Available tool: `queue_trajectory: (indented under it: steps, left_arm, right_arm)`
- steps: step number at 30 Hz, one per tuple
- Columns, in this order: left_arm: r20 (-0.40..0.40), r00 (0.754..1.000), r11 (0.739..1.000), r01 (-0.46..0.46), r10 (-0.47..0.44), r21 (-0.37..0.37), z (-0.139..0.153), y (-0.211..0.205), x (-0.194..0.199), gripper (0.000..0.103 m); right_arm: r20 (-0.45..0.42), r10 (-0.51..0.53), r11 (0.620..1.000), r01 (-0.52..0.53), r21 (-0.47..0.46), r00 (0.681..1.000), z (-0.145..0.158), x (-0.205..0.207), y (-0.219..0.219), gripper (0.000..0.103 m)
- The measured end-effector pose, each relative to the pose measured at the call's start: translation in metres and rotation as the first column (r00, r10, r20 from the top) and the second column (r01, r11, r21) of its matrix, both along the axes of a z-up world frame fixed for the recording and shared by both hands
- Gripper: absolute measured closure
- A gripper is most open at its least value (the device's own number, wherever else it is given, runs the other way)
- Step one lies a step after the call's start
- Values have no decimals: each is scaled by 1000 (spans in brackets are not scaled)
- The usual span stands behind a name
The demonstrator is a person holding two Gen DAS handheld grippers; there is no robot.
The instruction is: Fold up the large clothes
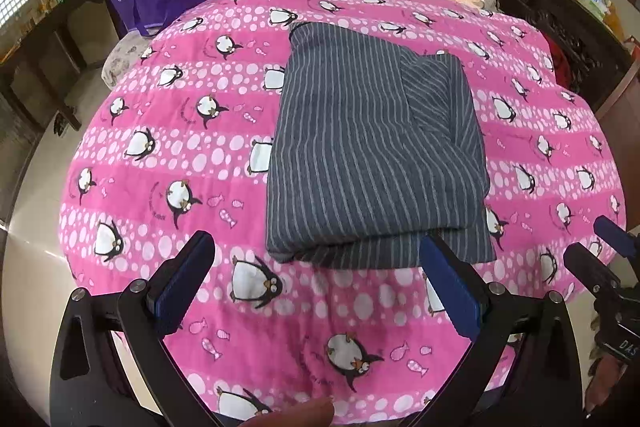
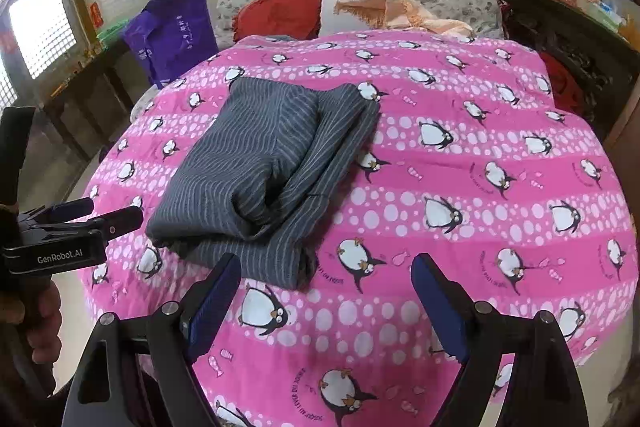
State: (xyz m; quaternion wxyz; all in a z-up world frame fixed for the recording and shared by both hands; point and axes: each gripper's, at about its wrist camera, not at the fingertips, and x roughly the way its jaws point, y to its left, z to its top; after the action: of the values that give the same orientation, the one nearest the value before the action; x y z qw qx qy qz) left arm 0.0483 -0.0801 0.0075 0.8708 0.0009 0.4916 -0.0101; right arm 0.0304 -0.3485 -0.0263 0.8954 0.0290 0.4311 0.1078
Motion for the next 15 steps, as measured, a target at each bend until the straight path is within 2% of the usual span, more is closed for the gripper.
queue_trajectory:
  steps: [9, 15]
  left_arm:
    - [-14, 1000, 1000, 10, -10, -13, -4, -3, 8, 0]
    - [-23, 1000, 1000, 1, -2, -29, -8, 2, 13, 0]
  right_arm:
    - [0, 14, 999, -14, -38, 1000, 2, 4, 5, 18]
    - [-12, -18, 997, 17, -74, 1000, 3, 12, 5, 18]
